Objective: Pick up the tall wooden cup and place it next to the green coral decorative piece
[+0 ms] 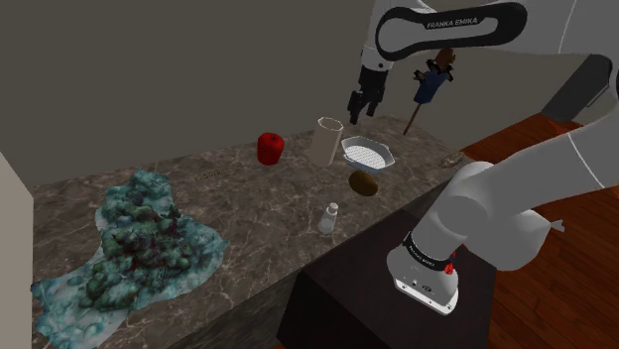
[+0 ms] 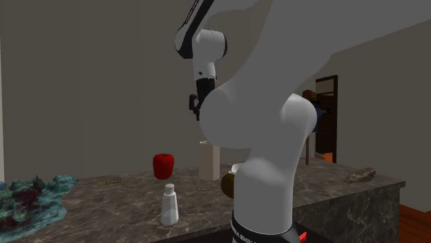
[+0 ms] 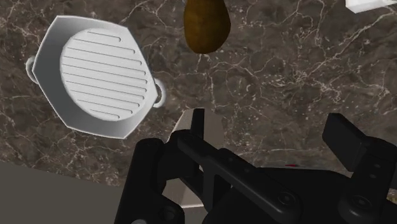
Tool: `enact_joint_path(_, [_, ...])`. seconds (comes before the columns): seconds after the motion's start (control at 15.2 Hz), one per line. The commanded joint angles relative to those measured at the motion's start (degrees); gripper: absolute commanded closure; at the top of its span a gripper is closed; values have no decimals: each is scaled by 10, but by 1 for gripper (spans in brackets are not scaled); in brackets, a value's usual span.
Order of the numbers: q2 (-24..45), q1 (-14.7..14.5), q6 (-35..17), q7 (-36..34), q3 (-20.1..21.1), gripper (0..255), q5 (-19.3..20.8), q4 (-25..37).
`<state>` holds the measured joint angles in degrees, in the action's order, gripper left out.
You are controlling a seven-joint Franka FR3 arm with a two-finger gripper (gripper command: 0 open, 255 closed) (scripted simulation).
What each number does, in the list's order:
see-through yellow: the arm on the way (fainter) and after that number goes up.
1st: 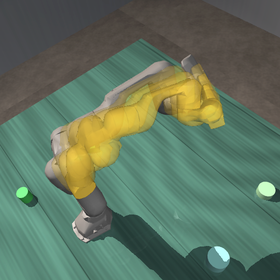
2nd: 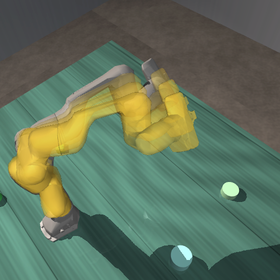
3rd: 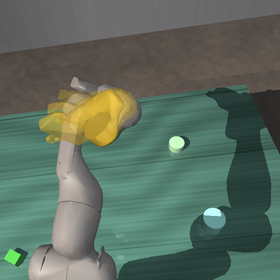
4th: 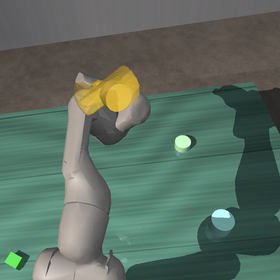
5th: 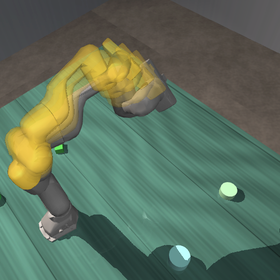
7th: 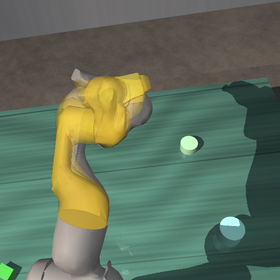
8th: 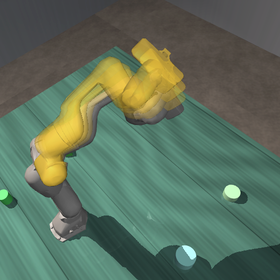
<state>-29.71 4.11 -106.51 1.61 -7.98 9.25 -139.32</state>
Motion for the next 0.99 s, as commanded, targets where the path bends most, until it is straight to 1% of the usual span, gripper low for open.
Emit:
enact_joint_path(0.0, [39,5,-29,19,-19,0,2,15])
enact_joint_path(0.26, [119,11,-85,55,-52,0,-8,49])
enact_joint_path(0.46, [182,14,-120,86,-74,0,-24,81])
enact_joint_path(0.66, [248,19,-149,120,-92,0,-50,121])
enact_joint_path(0.92, [338,31,-176,169,-107,0,-95,184])
